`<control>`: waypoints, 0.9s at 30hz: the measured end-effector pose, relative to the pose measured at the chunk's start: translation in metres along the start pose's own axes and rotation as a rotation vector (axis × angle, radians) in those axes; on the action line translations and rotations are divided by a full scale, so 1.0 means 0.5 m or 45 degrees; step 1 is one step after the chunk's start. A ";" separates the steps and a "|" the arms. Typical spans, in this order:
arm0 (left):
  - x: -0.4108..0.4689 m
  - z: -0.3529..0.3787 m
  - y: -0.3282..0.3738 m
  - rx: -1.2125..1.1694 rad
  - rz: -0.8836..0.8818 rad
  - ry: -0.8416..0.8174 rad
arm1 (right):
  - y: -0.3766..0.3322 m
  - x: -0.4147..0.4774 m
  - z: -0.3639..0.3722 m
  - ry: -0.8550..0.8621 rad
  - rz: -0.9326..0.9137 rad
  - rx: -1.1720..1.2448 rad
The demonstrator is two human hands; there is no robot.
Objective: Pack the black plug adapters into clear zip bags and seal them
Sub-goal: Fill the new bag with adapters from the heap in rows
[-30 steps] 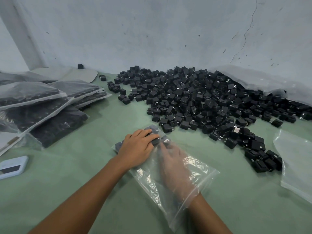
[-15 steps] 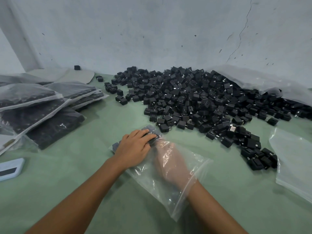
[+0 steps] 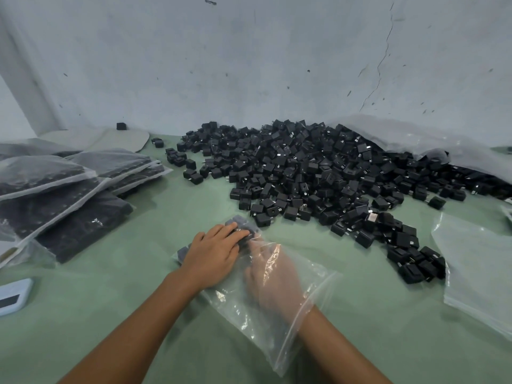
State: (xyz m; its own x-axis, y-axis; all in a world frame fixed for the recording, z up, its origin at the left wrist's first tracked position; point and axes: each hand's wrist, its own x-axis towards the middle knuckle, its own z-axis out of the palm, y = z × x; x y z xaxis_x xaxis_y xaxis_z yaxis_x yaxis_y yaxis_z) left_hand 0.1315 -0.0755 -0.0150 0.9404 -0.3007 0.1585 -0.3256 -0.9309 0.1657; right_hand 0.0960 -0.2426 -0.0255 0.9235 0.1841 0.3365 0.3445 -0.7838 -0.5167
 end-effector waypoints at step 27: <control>-0.003 -0.005 -0.031 0.294 -0.285 -0.092 | 0.042 0.233 -0.187 0.009 0.060 0.332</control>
State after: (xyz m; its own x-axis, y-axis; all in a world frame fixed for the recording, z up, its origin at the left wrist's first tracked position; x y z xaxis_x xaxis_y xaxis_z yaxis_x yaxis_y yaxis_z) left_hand 0.1351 -0.0602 -0.0154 0.9934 -0.0895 0.0722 -0.0870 -0.9955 -0.0375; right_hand 0.1951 -0.2930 0.0768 0.9386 0.1462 0.3125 0.3340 -0.6120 -0.7169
